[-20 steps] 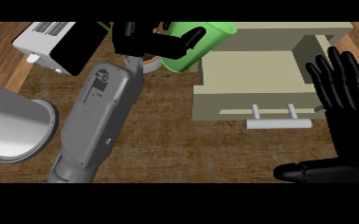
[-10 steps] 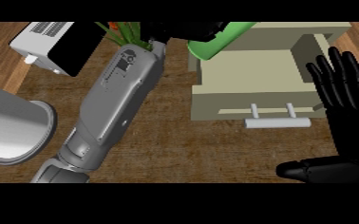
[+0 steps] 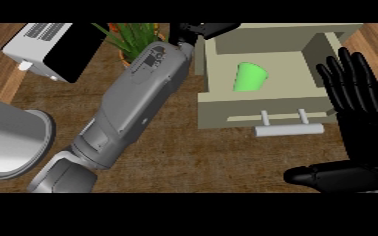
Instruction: Pick up the cup, place it into the drawer and close the drawer
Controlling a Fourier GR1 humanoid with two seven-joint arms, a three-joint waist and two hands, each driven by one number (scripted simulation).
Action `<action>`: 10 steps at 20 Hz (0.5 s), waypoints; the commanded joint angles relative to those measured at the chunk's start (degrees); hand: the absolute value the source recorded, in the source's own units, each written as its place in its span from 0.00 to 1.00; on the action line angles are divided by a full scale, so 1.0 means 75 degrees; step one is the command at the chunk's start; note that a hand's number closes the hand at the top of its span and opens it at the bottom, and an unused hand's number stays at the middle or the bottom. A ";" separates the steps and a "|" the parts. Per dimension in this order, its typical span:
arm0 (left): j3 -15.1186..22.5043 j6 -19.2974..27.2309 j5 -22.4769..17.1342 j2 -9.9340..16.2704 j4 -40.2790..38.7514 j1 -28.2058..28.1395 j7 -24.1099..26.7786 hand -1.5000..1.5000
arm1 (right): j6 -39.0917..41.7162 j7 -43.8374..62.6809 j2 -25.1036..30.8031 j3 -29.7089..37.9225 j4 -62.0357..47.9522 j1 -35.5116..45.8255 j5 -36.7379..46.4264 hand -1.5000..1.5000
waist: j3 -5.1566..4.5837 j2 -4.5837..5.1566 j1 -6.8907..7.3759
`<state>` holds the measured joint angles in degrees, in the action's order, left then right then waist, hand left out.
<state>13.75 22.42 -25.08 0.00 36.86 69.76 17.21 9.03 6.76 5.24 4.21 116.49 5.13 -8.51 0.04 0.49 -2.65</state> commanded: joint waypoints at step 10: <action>0.1822 0.0325 -0.1067 0.0000 -0.1600 0.0519 0.0501 1.00 | 0.0177 0.0086 -0.0003 -0.0219 -0.0162 0.0250 -0.0109 0.00 | 0.0007 0.0087 -0.0387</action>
<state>23.06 23.60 -31.22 0.01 26.59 73.66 20.47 10.06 7.39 5.71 3.75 115.22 7.29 -9.52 0.07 1.04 -4.59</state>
